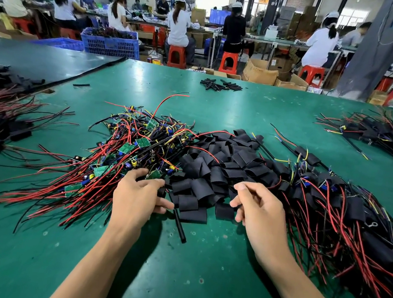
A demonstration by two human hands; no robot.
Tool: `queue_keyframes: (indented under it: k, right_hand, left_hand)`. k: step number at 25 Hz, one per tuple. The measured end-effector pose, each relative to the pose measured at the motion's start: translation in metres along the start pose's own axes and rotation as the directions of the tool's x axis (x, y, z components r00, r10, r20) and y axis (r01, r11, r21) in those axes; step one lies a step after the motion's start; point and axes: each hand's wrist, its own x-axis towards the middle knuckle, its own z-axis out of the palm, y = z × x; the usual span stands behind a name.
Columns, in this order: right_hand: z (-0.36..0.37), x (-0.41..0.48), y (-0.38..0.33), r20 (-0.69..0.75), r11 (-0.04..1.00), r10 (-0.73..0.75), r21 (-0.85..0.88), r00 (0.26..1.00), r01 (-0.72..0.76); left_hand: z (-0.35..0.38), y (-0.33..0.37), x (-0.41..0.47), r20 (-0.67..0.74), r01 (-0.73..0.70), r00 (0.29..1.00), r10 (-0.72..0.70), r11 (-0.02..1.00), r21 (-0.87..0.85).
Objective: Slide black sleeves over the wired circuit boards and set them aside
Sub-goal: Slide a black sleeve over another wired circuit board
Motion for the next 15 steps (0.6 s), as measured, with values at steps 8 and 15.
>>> queue_keyframes:
  k: [8,15]
  right_hand:
    - [-0.001,-0.002,-0.001,0.026,1.000,-0.002,0.000,1.000,0.002]
    - [0.006,-0.005,-0.011,0.256,0.970,-0.005,0.235,0.967,-0.057]
  left_hand:
    - [0.003,0.007,-0.011,0.079,-0.035,0.996,0.050,0.983,-0.183]
    - [0.018,0.015,-0.033,0.590,0.176,0.803,0.082,0.914,-0.366]
